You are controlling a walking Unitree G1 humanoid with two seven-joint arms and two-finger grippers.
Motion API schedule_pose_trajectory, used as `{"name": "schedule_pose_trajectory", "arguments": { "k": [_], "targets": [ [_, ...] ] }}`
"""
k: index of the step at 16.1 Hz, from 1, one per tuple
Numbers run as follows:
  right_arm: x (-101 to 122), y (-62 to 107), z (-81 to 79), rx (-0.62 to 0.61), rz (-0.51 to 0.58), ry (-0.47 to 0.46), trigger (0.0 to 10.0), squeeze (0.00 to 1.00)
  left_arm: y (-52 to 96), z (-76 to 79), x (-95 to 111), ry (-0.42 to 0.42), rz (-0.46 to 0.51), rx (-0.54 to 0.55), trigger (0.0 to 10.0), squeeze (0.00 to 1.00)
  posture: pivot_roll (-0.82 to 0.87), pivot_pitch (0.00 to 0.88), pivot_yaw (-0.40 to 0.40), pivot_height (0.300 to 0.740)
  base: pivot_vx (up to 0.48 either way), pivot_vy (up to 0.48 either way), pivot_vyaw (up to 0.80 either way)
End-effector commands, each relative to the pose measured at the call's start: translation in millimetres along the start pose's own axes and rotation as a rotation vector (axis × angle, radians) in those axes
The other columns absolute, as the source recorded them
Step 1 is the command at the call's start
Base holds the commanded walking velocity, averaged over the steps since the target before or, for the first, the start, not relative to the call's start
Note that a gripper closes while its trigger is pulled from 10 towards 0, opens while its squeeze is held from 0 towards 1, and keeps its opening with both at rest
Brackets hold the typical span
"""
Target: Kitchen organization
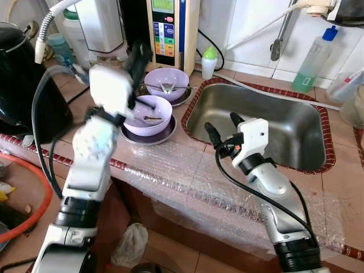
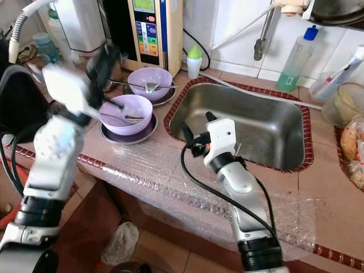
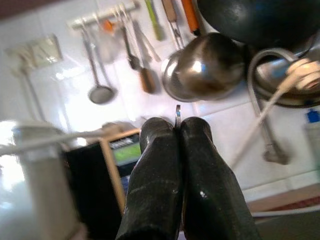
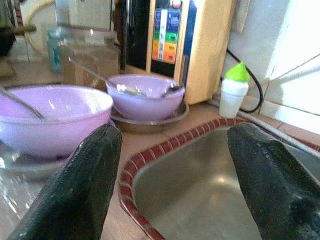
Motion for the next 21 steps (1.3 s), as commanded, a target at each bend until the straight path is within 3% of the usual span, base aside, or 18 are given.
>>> {"name": "schedule_pose_trajectory", "arguments": {
  "k": [1, 2, 4, 6, 7, 8, 12, 18, 19, 20, 21],
  "targets": [
    [1.8, -3.2, 1.7, 0.049, 0.006, 0.077, 10.0, 0.00, -10.8, 4.6, 4.5, 0.110, -0.032, -0.055, 0.0, 0.00, 0.02, 0.000, 0.032, 0.740, 0.000, 0.000, 0.00],
    [2.2, -3.6, 1.8, 0.064, 0.007, 0.099, 10.0, 0.00, -13.4, 6.6, 5.8, 0.134, -0.038, -0.072, 0.0, 0.00, 0.02, 0.000, 0.032, 0.740, 0.000, 0.000, 0.00],
    [5.8, -6.9, 3.7, 0.124, 0.024, 0.198, 10.0, 0.00, -15.5, 22.4, -8.2, 0.284, -0.146, -0.142, 0.0, 0.00, 0.02, 0.000, 0.034, 0.740, 0.000, 0.000, 0.00],
    [10.8, -9.7, 7.4, 0.137, 0.042, 0.242, 10.0, 0.00, -15.4, 32.6, -13.1, 0.339, -0.184, -0.171, 0.0, 0.00, 0.01, 0.000, 0.042, 0.740, 0.000, 0.000, 0.00],
    [12.7, -10.7, 9.2, 0.152, 0.051, 0.276, 10.0, 0.00, -18.0, 46.9, -11.8, 0.434, -0.211, -0.212, 0.0, 0.00, 0.01, 0.000, 0.046, 0.740, 0.000, 0.000, 0.00],
    [13.0, -11.0, 10.2, 0.152, 0.052, 0.283, 10.0, 0.00, -19.2, 54.7, -10.5, 0.465, -0.218, -0.239, 0.0, 0.00, 0.00, 0.000, 0.048, 0.740, 0.000, 0.000, 0.00],
    [16.1, -15.3, 7.2, 0.162, 0.079, 0.303, 10.0, 0.00, -21.2, 78.0, -7.0, 0.539, -0.255, -0.326, 0.0, 0.00, 0.00, 0.000, 0.055, 0.740, 0.000, 0.000, 0.00],
    [26.0, -27.4, 3.9, 0.126, 0.127, 0.278, 10.0, 0.00, -5.3, 102.6, -25.7, 0.577, -0.357, -0.382, 0.0, 0.00, 0.00, 0.000, 0.051, 0.740, 0.000, 0.000, 0.00],
    [26.3, -28.2, 3.4, 0.125, 0.129, 0.273, 4.4, 0.00, -4.2, 104.4, -26.6, 0.580, -0.362, -0.384, 0.0, 0.00, 0.00, 0.000, 0.049, 0.740, 0.000, 0.000, 0.00],
    [28.3, -31.3, 2.2, 0.124, 0.138, 0.260, 0.0, 0.00, 0.9, 107.7, -32.8, 0.575, -0.388, -0.387, 0.0, 0.00, 0.00, 0.000, 0.046, 0.740, 0.000, 0.000, 0.00],
    [28.8, -32.4, 2.3, 0.125, 0.137, 0.253, 0.0, 0.00, 3.6, 108.7, -36.0, 0.576, -0.400, -0.387, 0.0, 0.00, 0.00, 0.000, 0.044, 0.740, 0.000, 0.000, 0.00]
  ]
}}
Point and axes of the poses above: a point about 5 cm out from each wrist's last joint towards the gripper, its own y axis pointing back from the gripper into the wrist, its own x axis along the axis of the wrist's last joint, z = x × y, the point moved 4 cm from there along -y, pointing out of the wrist towards the gripper, and after that the axes turned 4 degrees about y, right-handed, at the moved point
